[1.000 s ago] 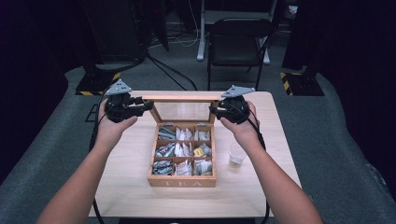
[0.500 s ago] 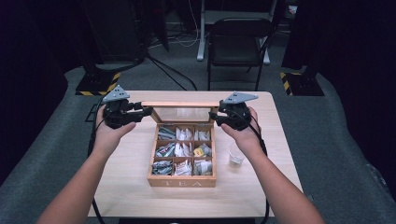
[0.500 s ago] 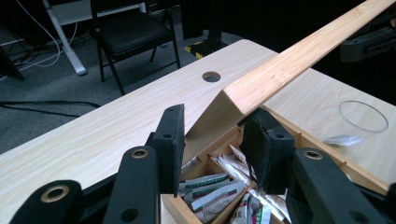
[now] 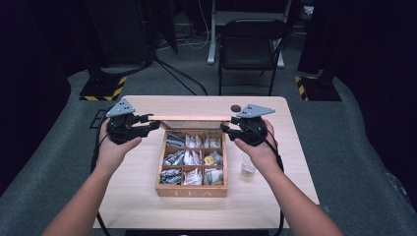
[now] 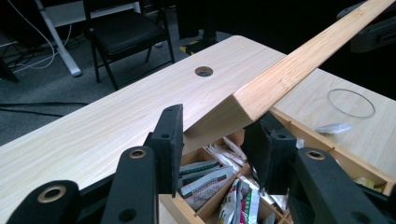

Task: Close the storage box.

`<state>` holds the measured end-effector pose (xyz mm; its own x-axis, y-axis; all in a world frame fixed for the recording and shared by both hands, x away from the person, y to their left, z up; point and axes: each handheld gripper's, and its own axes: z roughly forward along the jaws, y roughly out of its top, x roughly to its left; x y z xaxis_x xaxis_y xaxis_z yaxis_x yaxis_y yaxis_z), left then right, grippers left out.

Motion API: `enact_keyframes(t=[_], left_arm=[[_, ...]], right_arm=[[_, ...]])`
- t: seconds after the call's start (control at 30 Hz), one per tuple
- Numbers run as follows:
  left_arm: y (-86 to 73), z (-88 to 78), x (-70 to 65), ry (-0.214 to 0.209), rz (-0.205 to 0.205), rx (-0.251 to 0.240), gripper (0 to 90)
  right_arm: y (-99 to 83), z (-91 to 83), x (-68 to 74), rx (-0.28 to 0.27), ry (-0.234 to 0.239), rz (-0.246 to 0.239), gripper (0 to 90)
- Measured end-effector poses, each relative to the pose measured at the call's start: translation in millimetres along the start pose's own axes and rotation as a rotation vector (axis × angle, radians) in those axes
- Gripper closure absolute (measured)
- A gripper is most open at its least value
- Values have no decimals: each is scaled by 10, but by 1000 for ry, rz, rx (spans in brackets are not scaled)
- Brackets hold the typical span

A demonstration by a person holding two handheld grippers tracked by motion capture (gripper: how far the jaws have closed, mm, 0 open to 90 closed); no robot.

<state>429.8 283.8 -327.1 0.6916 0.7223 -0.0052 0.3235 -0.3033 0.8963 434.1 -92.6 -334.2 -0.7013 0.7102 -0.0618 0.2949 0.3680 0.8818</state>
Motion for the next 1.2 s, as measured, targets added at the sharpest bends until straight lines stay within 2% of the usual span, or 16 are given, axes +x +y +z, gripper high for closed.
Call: enact_keyframes(t=[0.4,0.73,0.77,1.17,1.2], left_arm=[[-125,-49,-81,-10,10,6,572],[-225,-79,-139,-19,9,11,562],[-235,-82,-144,-17,13,12,562],[-391,-112,-231,-16,16,11,553],[-399,-116,-234,-23,18,15,552]], right_arm=[[-33,-87,81,-3,22,2,549],[-136,-123,132,-2,38,31,555],[-148,-125,132,-9,39,20,555],[-296,-172,237,0,40,27,555],[-305,-170,233,-7,41,14,555]])
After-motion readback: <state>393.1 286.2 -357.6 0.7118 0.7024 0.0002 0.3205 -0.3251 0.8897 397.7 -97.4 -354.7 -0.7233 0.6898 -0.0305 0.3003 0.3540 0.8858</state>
